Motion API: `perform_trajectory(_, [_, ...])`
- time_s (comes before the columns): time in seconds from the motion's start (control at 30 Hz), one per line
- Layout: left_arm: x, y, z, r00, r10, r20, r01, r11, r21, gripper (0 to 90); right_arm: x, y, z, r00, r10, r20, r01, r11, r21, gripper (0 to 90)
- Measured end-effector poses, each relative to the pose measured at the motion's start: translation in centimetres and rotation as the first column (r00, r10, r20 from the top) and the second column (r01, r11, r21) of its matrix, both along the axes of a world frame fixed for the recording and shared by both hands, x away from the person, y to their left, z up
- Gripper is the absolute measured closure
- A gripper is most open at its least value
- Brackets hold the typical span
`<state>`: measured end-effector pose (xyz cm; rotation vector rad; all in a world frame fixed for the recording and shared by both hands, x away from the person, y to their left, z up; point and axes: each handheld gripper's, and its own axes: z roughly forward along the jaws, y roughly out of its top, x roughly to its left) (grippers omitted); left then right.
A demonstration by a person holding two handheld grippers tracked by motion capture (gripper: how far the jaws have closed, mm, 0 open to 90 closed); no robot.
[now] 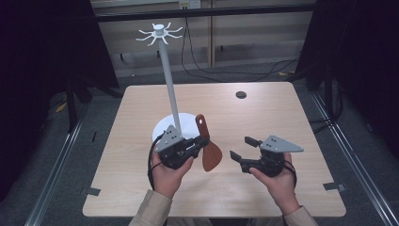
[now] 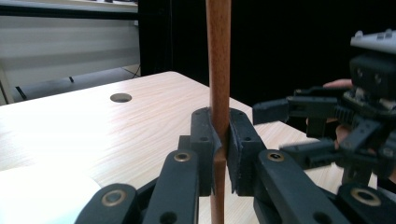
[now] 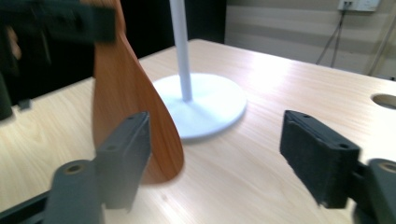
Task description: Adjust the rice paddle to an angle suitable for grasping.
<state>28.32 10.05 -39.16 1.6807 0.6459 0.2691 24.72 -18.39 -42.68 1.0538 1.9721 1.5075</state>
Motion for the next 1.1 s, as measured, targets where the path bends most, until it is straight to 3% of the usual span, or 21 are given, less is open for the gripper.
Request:
perform_trajectory(0.23, [0.4, 0.3, 0.8, 1.0000, 0.002, 0.003, -0.002, 0.9998, 0.021, 82.8, -0.8, -0.8, -1.8, 0.9997, -0.010, -0.022, 0.009, 0.998, -0.068, 10.3])
perform_trajectory(0.43, [0.8, 1.0, 1.9, 0.9996, 0.027, -0.002, -0.027, 0.9995, 0.015, 82.8, -1.1, -0.9, -2.5, 0.9988, 0.005, -0.049, -0.009, 0.997, -0.075, 3.5])
perform_trajectory(0.77, [1.8, 2.0, 3.8, 0.9996, 0.022, -0.018, -0.022, 0.9998, 0.004, 82.7, -1.2, -1.2, -3.2, 0.9966, 0.007, -0.082, -0.015, 0.995, -0.095, 2.5])
perform_trajectory(1.1, [2.7, 2.1, 5.7, 0.9999, 0.015, 0.002, -0.015, 0.9998, 0.015, 82.7, -1.2, -1.2, -3.2, 0.9962, 0.008, -0.087, -0.015, 0.996, -0.085, 2.6])
